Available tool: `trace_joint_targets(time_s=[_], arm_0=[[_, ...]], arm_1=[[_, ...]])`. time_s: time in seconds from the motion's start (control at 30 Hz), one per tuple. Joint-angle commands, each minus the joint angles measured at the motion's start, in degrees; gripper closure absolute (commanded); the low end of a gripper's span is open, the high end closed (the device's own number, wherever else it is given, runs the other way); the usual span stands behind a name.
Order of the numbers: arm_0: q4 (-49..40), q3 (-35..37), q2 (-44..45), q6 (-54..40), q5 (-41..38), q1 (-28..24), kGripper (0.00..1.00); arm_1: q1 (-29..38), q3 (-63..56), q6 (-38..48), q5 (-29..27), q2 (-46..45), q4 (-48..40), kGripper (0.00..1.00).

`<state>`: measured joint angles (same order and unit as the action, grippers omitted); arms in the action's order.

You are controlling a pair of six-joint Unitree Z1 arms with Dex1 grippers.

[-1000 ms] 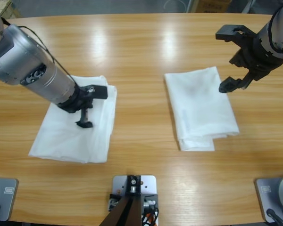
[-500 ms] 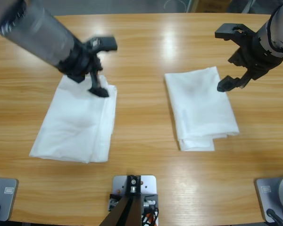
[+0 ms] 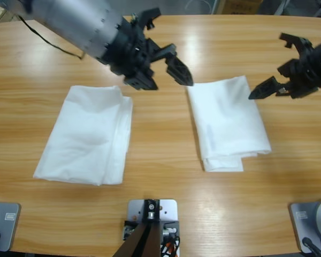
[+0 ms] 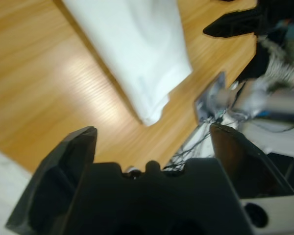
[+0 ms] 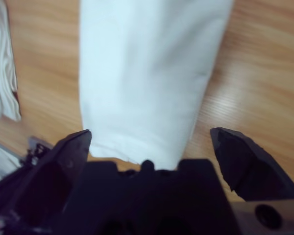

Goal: Fold clothes

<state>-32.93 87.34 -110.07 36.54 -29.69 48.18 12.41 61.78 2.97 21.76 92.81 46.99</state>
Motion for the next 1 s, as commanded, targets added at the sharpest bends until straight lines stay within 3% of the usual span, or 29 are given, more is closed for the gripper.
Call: trace_joint_targets(time_s=[0.03, 0.23, 0.43, 0.5, 0.57, 0.63, 0.7, 0.93, 1.0], arm_0=[[11.68, -11.11, -5.38, 20.11, 4.76, 5.8, 0.17], [19.27, -13.85, -10.18, 27.16, 8.58, 9.71, 0.169], [33.51, -19.47, -13.7, 30.5, 8.15, 9.74, 0.147], [36.36, -19.46, -15.16, 31.08, 8.05, 9.74, 0.0], [36.5, -18.93, -16.3, 32.7, 7.89, 9.74, 0.0], [36.99, -19.49, -16.76, 33.31, 8.47, 9.74, 0.062], [37.68, -19.05, -16.84, 34.07, 9.72, 9.74, 0.001], [38.63, -15.01, -18.97, 34.33, 9.19, 9.78, 0.0], [42.86, -15.82, -19.6, 35.25, 8.79, 10.0, 0.0]], arm_1=[[-8.45, -12.42, 3.97, 7.4, 0.53, -12.24, 0.0], [-10.08, -14.9, 5.91, 8.07, 1.89, -15.79, 0.0], [-10.47, -16.91, 6.96, 9.95, 3.26, -19.05, 0.0], [-10.47, -17.31, 6.96, 10.46, 3.45, -19.71, 0.0], [-10.47, -17.42, 7.03, 11.22, 3.98, -19.84, 0.0], [-10.47, -17.68, 7.77, 11.81, 4.86, -19.87, 0.0], [-10.47, -18.05, 8.3, 12.38, 6.93, -20.63, 0.0], [-10.47, -20.7, 10.7, 12.52, 6.97, -24.71, 0.0], [-10.47, -21.09, 10.78, 12.52, 6.34, -25.2, 0.0]])
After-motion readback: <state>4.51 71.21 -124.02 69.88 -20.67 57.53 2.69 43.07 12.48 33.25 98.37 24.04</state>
